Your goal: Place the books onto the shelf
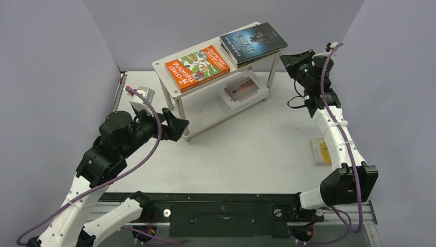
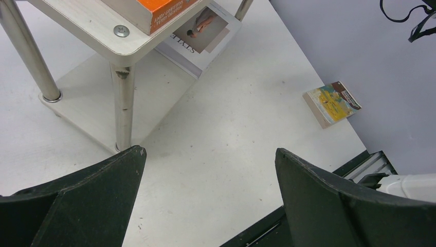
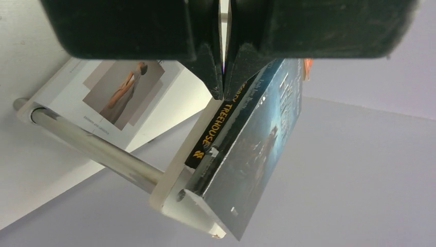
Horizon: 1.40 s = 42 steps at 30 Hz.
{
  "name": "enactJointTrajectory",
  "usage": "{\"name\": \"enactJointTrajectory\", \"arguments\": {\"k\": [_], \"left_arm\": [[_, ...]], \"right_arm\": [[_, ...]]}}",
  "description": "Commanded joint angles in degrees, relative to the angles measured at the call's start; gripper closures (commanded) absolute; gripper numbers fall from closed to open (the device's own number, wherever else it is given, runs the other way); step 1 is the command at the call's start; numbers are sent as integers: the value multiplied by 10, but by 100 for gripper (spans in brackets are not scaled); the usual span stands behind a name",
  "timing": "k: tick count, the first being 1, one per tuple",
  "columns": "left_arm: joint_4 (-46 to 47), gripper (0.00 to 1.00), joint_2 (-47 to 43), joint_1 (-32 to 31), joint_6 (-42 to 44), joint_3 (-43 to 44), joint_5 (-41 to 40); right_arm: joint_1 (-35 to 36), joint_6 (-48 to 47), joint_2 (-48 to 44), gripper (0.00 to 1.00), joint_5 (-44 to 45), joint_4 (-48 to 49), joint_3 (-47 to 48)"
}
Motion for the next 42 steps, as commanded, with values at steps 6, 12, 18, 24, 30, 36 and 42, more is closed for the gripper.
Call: {"name": "enactJointTrajectory", "arguments": {"k": [6,12,18,24,30,36,42], "left_arm": [[17,4,-6,2,6,4,-8],[13,4,-6,2,8,8,-13],[11,4,-7,2,10,8,-16],[7,4,-8,2,11,8,-22],[5,4,-6,2,13,10,-27],[4,4,-3,2,13,12,-22],[2,4,-4,2,15,13,-22]], "right_arm": [[-17,-15,37,100,2,-8,55],[-22,-14,62,100,-4,-8,79],[-22,-8,80,100,-10,-2,91],[-23,-6,90,100,-15,2,102],[-24,-1,88,100,-18,15,98],[-26,7,95,100,-21,22,103],[-26,11,109,100,-25,25,115]]}}
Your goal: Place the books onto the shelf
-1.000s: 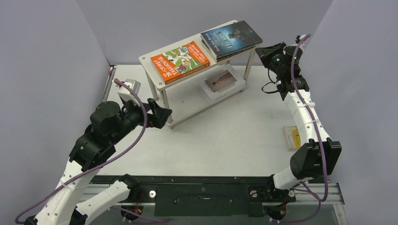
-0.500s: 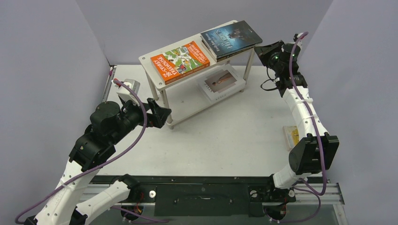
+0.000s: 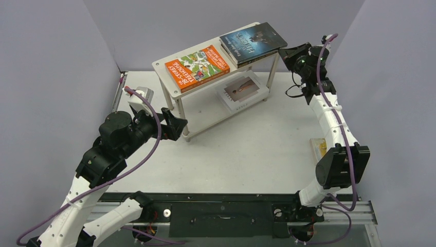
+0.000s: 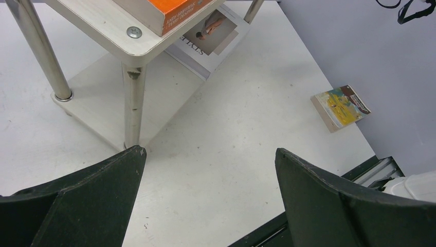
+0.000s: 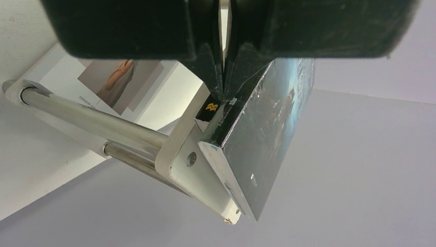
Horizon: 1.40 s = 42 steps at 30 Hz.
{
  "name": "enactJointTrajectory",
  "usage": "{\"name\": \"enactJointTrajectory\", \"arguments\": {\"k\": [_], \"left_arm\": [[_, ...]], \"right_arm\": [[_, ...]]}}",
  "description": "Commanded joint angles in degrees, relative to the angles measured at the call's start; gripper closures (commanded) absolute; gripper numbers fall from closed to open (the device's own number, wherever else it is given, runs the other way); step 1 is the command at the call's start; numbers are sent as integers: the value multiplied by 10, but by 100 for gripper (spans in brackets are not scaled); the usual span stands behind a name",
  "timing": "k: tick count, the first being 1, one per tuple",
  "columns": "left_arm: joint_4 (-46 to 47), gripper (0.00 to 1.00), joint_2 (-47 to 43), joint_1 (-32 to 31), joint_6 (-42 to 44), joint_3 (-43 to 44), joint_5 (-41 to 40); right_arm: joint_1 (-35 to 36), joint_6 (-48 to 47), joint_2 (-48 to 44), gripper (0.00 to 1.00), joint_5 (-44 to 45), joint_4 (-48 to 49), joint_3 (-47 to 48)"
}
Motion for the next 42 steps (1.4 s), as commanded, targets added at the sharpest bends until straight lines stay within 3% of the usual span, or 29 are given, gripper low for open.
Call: {"name": "enactJointTrajectory", "arguments": {"k": [1,10,13,16,17,19,20,22,24,26,29,33,42], "left_arm": [[4,4,-3,2,11,12,-3],[1,4,-5,2,12,10,-6],[1,4,-4,2,12,10,-5],[-2,4,0,2,13,13,-1],[-3,4,2,2,15,16,7],[-7,4,10,2,18,25,26],[-6,4,17,2,18,29,37],[7,3,25,0,16,28,74],[26,3,34,-16,11,26,105],[33,3,53,-56,16,31,97],[31,3,94,-177,44,46,22],[40,4,176,-247,54,66,17],[81,4,202,-250,39,50,58]], "right_arm": [[-5,3,11,100,-9,34,33],[-7,15,5,100,-17,42,21],[-9,17,-38,100,-10,68,-13],[-13,-14,-89,100,30,36,-40],[-15,-42,-119,96,45,-4,-45],[-20,-85,-168,79,97,-60,-69],[-25,-110,-185,66,141,-77,-96],[-45,-126,-233,52,192,-126,-144],[-78,-135,-278,43,227,-170,-201],[-109,-129,-318,40,258,-207,-258],[-136,-122,-358,38,302,-263,-320],[-159,-83,-342,35,416,-327,-359],[-253,-22,-148,36,358,-218,-401]]}}
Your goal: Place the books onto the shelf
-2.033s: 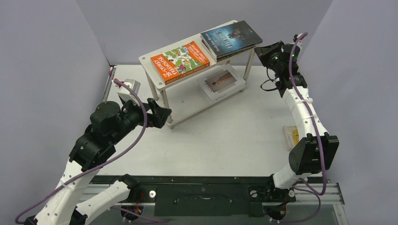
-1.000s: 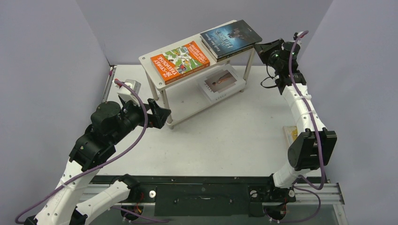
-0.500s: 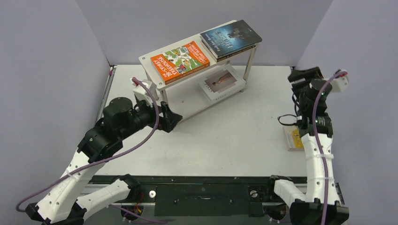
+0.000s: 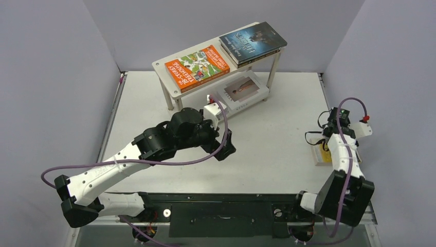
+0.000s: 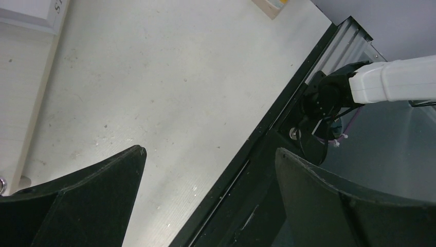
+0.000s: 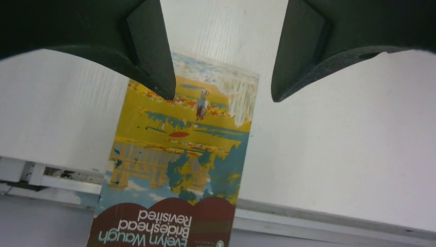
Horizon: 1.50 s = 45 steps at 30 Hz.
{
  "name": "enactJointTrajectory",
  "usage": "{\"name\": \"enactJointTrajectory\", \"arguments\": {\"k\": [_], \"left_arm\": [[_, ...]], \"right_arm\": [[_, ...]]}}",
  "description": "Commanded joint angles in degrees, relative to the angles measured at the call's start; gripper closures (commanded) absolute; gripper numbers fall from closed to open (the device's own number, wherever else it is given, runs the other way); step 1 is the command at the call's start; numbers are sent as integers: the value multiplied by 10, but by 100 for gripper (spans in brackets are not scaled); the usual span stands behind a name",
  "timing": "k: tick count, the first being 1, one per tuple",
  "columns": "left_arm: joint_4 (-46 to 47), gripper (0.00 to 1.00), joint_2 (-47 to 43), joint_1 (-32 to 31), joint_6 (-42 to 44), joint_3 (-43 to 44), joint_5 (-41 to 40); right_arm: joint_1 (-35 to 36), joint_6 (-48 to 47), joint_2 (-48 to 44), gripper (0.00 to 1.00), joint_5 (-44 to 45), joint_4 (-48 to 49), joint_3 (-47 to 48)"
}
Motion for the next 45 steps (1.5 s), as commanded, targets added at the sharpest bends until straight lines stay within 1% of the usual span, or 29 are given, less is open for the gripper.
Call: {"name": "enactJointTrajectory", "arguments": {"k": [1,4,8,11,13,15,23,28,31,33,35,36,38,39,40,41,42,44,45], "left_arm": [[52,4,-24,-1,2,7,8],[50,4,-33,-1,-2,4,1],[52,4,-45,-1,-8,-6,-8],[54,4,-47,-1,-8,-8,-13],[53,4,-45,-1,-7,-6,-16],[54,4,-43,-1,-6,-4,-19],[58,4,-41,-1,-3,-2,-23],[60,4,-51,-1,-3,-10,-23],[61,4,-55,-1,-2,-15,-39],[59,4,-57,-1,-2,-17,-41],[57,4,-59,0,-3,-17,-42],[56,4,-63,0,-4,-19,-45],[55,4,-69,1,-4,-22,-47],[55,4,-75,1,-5,-26,-49],[55,4,-77,2,-3,-28,-52],[54,4,-81,2,-3,-30,-53],[53,4,-83,3,-1,-30,-54],[53,4,-85,5,2,-31,-54],[54,4,-84,5,3,-31,-53]], "right_arm": [[-37,44,95,37,-24,65,-8],[-46,53,158,37,-52,84,-8],[-49,75,190,38,-76,118,-36],[-52,89,217,41,-116,136,-51],[-50,101,227,45,-152,169,-66],[-41,111,235,47,-180,183,-74],[30,141,245,47,-219,198,-75],[95,176,245,47,-230,215,-83],[138,189,241,47,-231,217,-80],[177,189,228,47,-224,209,-72],[185,168,206,47,-214,192,-58],[184,142,185,47,-206,168,-52],[176,100,140,45,-165,129,-35],[164,88,122,42,-135,120,-36],[155,67,82,41,-125,109,-40],[129,53,62,39,-113,107,-57],[112,48,21,38,-113,109,-69],[34,36,-35,37,-128,115,-125],[18,26,-51,36,-129,116,-136]]}}
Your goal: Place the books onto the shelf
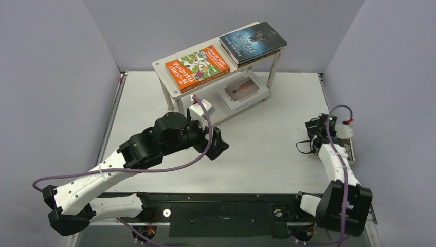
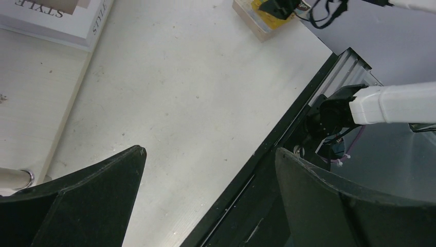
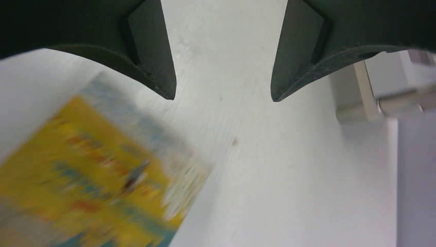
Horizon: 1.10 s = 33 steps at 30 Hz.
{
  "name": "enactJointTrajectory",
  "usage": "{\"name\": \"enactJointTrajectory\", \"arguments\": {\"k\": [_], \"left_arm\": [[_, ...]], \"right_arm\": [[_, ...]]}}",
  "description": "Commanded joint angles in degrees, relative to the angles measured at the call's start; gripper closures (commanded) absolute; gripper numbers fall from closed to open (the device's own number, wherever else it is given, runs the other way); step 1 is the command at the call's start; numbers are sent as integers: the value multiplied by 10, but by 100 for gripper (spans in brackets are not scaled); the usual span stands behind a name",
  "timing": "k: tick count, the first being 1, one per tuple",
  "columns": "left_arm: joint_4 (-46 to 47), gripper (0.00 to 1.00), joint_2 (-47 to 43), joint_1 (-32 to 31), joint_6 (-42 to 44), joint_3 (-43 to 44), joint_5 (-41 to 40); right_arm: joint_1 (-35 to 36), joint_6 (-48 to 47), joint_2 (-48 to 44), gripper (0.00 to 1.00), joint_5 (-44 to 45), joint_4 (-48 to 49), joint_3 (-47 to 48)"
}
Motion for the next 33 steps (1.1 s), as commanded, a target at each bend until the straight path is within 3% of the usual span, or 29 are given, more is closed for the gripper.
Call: {"name": "enactJointTrajectory", "arguments": {"k": [1,15,24,29,31,32,33], "left_arm": [[26,4,-12,7,9,2,-5],[41,4,-30,11,13,-33,2],[33,4,-50,15,23,-51,-1],[34,4,-53,24,28,-56,-5],[35,4,-54,25,28,-58,-4],[35,4,-55,26,27,-60,-4],[36,4,-56,27,27,-61,-4]], "right_arm": [[-114,-58,-117,36,30,-27,-74],[-266,-82,-142,33,-95,-36,-147],[-300,-92,-43,38,-185,82,-143],[-300,-82,3,51,-198,114,-145],[-301,-82,14,66,-200,122,-149],[-300,-83,17,83,-201,124,-151],[-300,-83,25,92,-201,128,-152]]}}
